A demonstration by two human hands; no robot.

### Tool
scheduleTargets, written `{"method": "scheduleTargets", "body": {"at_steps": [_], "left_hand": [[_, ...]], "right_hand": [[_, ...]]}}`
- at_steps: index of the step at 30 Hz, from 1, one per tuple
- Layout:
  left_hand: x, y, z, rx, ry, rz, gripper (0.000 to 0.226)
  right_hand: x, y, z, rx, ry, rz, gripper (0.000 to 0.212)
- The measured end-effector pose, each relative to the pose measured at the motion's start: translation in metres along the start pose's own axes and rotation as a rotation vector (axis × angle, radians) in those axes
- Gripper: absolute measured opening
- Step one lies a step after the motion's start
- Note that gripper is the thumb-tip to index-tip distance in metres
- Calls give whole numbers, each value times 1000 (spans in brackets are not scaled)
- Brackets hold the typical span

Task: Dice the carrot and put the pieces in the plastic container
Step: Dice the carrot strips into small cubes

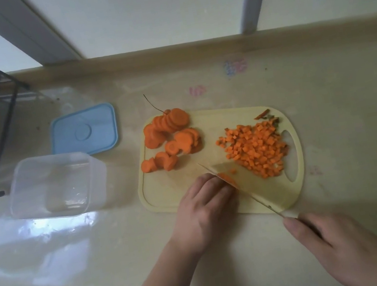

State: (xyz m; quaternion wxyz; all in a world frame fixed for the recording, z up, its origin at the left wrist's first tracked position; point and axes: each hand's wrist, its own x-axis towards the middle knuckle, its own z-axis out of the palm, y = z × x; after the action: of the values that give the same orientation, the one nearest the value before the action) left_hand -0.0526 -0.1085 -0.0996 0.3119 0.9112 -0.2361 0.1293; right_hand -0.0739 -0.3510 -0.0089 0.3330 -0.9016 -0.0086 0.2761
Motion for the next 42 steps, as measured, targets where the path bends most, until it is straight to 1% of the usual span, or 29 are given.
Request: {"method": "scheduleTargets", "body": {"at_steps": [3,6,10,12,17,21,25,27,32,37,40,42], "left_hand": [[1,1,3,-14,3,-19,20],[3,1,5,-18,13,-23,20],[3,0,6,-31,22,-27,17],[2,-1,7,-44,14,-26,17],[2,-3,8,-45,33,-16,15],[1,-2,8,-24,74,-17,14],[0,-2,8,-12,74,-7,12],[0,-2,7,-20,68,-6,12],[0,-2,7,-49,44,-19,11],[1,-2,7,-70,53,-29,13],[1,-2,7,-77,56,-37,13],[2,-2,7,-73,54,-36,13]], "right_hand": [[1,2,0,-10,-7,0,80],[0,4,0,-24,-27,22,93],[-2,6,3,-46,-25,39,93],[3,5,5,-56,-30,15,90],[29,-6,8,-20,-28,-65,71],[27,3,3,9,13,-46,73],[18,5,4,29,33,-37,62],[15,3,5,31,26,-41,66],[7,8,6,7,-2,0,90],[-4,10,6,-48,8,0,81],[-3,11,8,-69,-2,17,80],[6,6,11,-83,-13,-11,78]]}}
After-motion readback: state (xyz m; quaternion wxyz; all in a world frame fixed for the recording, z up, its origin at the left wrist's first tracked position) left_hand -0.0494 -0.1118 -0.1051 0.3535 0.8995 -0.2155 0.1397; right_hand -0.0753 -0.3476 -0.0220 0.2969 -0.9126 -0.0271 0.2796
